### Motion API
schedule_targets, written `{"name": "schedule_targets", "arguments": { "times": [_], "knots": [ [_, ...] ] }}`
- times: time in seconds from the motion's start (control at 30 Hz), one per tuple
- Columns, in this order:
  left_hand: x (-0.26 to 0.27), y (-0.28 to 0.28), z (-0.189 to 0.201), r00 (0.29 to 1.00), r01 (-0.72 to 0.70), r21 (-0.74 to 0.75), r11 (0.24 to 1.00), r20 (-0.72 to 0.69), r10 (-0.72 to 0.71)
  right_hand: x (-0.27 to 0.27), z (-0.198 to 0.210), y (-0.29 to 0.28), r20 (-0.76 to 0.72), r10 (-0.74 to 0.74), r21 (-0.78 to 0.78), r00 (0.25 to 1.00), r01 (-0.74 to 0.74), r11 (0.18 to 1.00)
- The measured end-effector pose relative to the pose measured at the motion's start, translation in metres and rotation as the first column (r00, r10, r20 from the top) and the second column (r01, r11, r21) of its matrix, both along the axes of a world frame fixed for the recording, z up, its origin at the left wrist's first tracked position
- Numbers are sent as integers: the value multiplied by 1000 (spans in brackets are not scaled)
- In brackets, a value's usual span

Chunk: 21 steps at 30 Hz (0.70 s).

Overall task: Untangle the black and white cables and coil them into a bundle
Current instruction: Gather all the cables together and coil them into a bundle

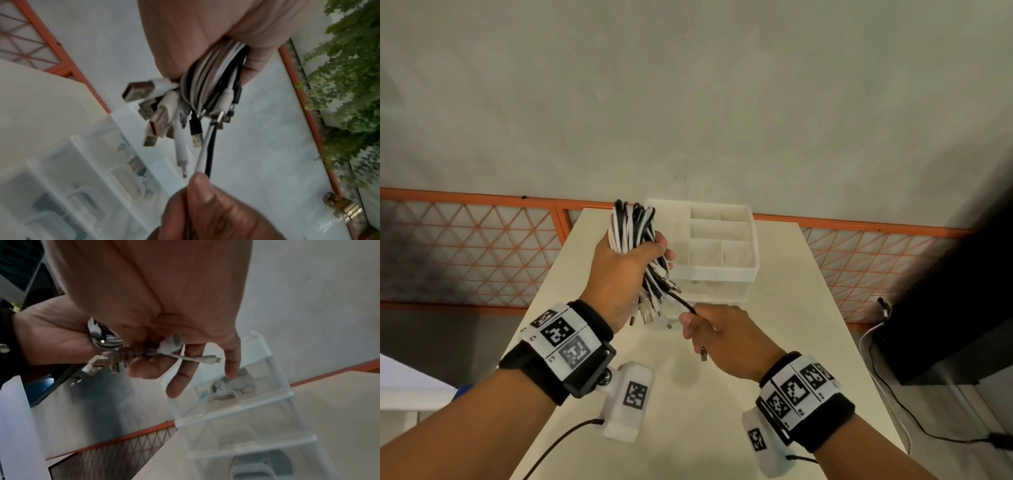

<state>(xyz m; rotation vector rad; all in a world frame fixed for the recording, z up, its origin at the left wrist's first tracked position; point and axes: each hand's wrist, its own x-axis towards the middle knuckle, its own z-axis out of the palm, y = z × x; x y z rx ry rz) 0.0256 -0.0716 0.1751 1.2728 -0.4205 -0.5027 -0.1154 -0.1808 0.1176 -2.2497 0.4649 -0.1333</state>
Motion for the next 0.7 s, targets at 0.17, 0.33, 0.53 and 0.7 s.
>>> {"name": "schedule_targets", "arguments": {
  "times": [0.17, 0.33, 0.53, 0.7],
  "knots": [
    [2, 11, 0, 943, 297, -59, 953, -140, -302, -7, 0, -22, -94, 7, -28, 996, -10, 1000],
    [-3, 15, -3, 862, 487, 234, 842, 24, -506, -13, 27, -46, -136, 2, 0, 991, -2, 1000],
    [0, 10, -3, 898, 433, 155, 888, 10, -439, -18, 31, -41, -217, 68, 26, 974, -64, 998],
    [-7, 9, -4, 898, 437, 15, 899, -67, -436, -18, 29, -31, -274, 127, 57, 953, -116, 992]
  ]
}}
